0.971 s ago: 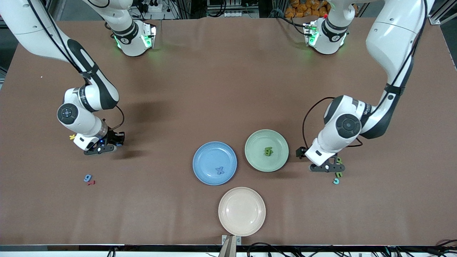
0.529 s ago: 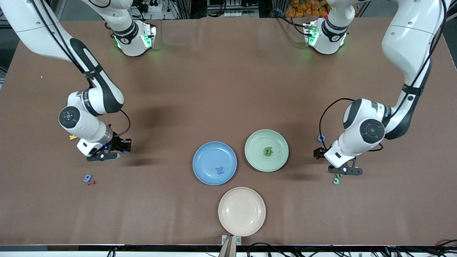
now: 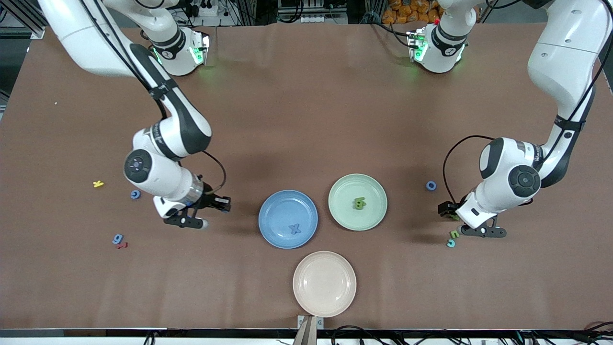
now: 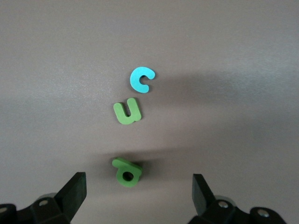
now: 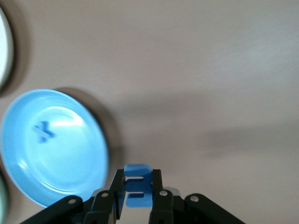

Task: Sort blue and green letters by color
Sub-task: 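Place the E on the blue plate while the left gripper grasps the green p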

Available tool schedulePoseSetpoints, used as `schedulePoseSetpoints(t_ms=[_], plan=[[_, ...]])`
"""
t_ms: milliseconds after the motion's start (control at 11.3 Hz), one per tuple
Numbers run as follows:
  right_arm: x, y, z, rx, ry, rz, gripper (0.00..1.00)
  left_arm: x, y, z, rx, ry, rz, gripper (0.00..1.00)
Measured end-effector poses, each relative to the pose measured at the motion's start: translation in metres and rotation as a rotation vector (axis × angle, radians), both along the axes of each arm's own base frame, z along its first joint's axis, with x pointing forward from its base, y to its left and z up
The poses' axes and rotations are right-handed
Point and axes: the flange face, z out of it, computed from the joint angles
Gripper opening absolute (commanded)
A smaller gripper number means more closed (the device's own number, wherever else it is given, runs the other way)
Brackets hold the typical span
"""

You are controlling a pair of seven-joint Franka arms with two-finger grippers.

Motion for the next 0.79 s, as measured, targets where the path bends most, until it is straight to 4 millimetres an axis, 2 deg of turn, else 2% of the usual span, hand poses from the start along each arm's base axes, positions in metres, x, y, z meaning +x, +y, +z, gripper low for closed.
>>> schedulePoseSetpoints(t_ms=[265, 353, 441, 706, 794], plan=[[0.005, 0.085, -0.007, 0.066, 0.034, -0.129, 0.00, -0.004, 0.006, -0.020, -0.027, -0.022, 0.003, 1.00], [0.004, 0.106, -0.012, 0.078, 0.045, -0.156, 0.62, -0.007, 0.007, -0.025, -0.034, -0.030, 0.002, 1.00], [0.003, 0.118, -0.017, 0.085, 0.055, -0.176, 1.00, -0.010, 0.007, -0.029, -0.039, -0.036, -0.003, 1.00], [0.002, 0.131, -0.031, 0.084, 0.060, -0.188, 1.00, -0.016, 0.016, -0.037, -0.043, -0.040, -0.024, 1.00], [0.003, 0.129, -0.033, 0.080, 0.055, -0.189, 1.00, -0.016, 0.022, -0.038, -0.042, -0.045, -0.028, 0.78]])
